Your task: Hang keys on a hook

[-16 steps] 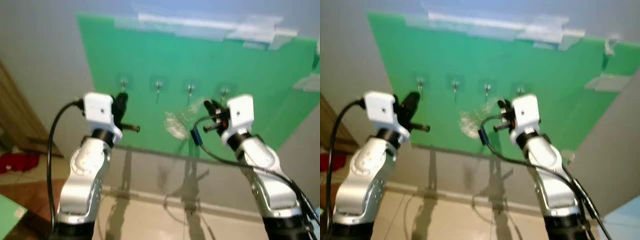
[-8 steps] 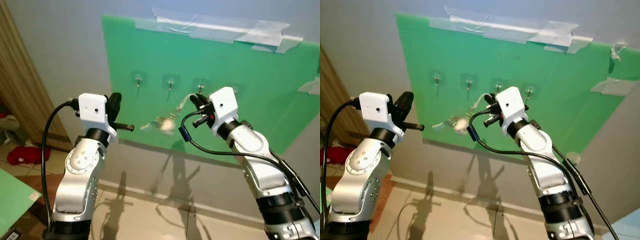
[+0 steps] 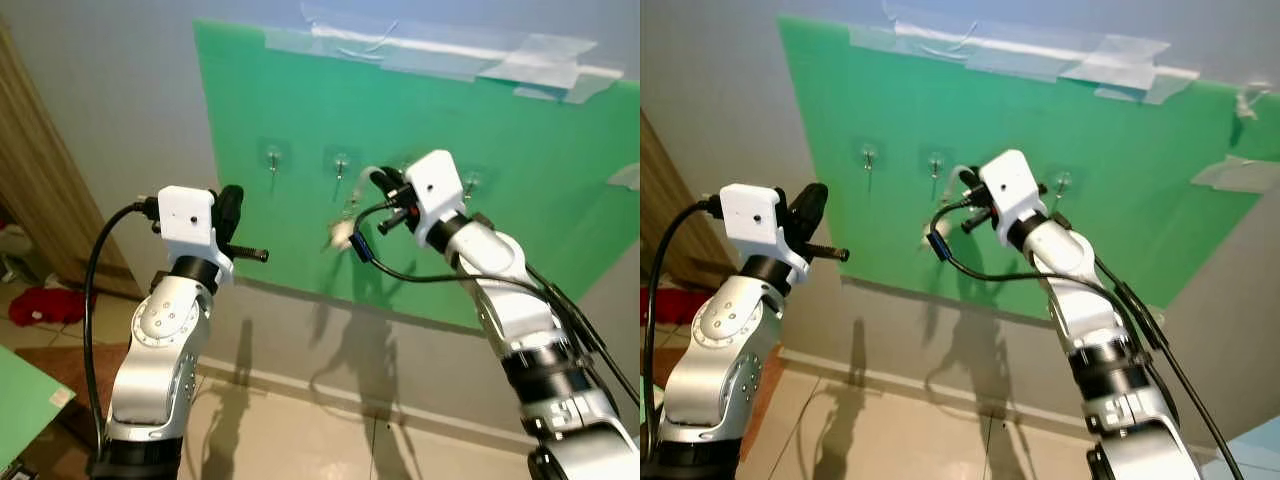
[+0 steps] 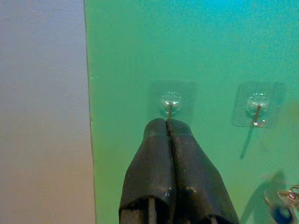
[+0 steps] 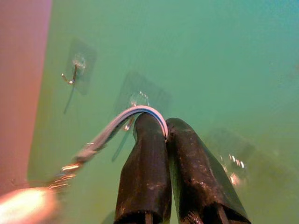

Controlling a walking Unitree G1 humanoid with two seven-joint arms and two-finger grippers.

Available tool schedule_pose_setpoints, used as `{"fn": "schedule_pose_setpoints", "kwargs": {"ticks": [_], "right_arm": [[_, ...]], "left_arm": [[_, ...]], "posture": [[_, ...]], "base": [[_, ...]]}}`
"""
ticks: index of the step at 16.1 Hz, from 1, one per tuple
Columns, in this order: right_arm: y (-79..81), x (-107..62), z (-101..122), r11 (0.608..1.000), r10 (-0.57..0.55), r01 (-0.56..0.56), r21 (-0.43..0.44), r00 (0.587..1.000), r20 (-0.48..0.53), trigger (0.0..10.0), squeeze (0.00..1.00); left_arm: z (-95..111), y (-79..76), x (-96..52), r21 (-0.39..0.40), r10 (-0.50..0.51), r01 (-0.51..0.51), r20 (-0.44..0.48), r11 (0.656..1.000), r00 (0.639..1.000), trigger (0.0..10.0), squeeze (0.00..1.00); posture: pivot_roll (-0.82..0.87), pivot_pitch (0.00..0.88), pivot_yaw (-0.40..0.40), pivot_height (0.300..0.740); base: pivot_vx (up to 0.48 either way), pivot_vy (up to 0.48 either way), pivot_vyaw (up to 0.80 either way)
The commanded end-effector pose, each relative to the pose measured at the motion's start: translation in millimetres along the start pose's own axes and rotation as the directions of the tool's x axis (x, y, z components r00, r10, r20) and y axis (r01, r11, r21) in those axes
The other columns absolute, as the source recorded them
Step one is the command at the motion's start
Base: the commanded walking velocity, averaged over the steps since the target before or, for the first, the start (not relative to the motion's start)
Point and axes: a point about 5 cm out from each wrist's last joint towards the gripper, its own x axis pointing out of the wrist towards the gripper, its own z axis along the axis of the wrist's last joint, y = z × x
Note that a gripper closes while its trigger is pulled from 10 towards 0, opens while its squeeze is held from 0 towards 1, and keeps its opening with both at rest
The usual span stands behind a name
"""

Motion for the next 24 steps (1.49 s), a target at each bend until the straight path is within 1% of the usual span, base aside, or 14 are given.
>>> {"fn": "schedule_pose_setpoints", "kwargs": {"ticks": [1,8,10,12,13,15,17,19,21,24], "right_arm": [[-3.1,2.9,5,0.999,0.004,-0.003,-0.035,1.0,0.019,0.0,0.0],[-14.4,9.3,14,0.992,0.001,0.007,-0.125,0.998,0.067,0.0,0.0],[-18.6,9.2,17,0.985,-0.007,0.021,-0.173,0.997,0.082,0.0,0.0],[-24.4,7.7,15,0.971,-0.031,0.05,-0.233,0.996,0.084,0.0,0.0],[-25.3,7.8,13,0.97,-0.035,0.053,-0.238,0.996,0.081,0.0,0.0],[-29.6,6.5,5,0.955,-0.052,0.065,-0.289,0.997,0.053,0.0,0.0],[-31.0,6.3,4,0.951,-0.061,0.076,-0.3,0.996,0.061,0.0,0.0],[-31.9,7.2,7,0.934,-0.063,0.087,-0.346,0.995,0.08,0.0,0.0],[-33.9,7.8,7,0.896,-0.059,0.092,-0.435,0.994,0.09,0.0,0.0],[-35.3,7.5,3,0.878,-0.062,0.093,-0.469,0.995,0.081,0.0,0.0]], "left_arm": [[3,-0.4,2.4,0.012,-0.007,0.007,0.015,1.0,1.0,10.0,0.0],[2,0.5,3.5,0.02,-0.01,0.01,0.017,1.0,1.0,10.0,0.0],[2,0.0,3.6,0.023,-0.013,0.013,0.016,1.0,1.0,10.0,0.0],[2,-0.7,3.6,0.021,-0.016,0.016,0.016,1.0,1.0,10.0,0.0],[2,-0.6,3.7,0.021,-0.017,0.016,0.016,1.0,1.0,10.0,0.0],[2,-0.6,4.1,0.022,-0.019,0.019,0.015,1.0,1.0,10.0,0.0],[1,-0.8,3.7,0.021,-0.02,0.019,0.014,1.0,1.0,10.0,0.0],[1,-0.8,3.6,0.021,-0.019,0.018,0.014,1.0,1.0,10.0,0.0],[1,-0.8,3.7,0.02,-0.016,0.016,0.015,1.0,1.0,10.0,0.0],[1,-1.0,3.6,0.019,-0.017,0.016,0.016,1.0,1.0,10.0,0.0]], "posture": [[0.02,0.0,-0.024,0.74],[0.02,0.0,-0.025,0.74],[0.02,0.0,-0.022,0.74],[0.01,0.0,-0.02,0.74],[0.01,0.0,-0.018,0.74],[0.01,0.0,-0.017,0.74],[0.01,0.0,-0.016,0.74],[0.01,0.0,-0.018,0.74],[0.01,0.0,-0.02,0.74],[0.01,0.0,-0.022,0.74]], "base": [[0.0,0.0,0.0],[0.0,0.0,0.0],[0.0,0.0,0.0],[0.0,0.0,0.0],[0.0,0.0,0.0],[0.0,0.0,0.0],[0.0,0.0,0.0],[0.0,0.0,0.0],[0.0,0.0,0.0],[0.0,0.0,0.0]]}}
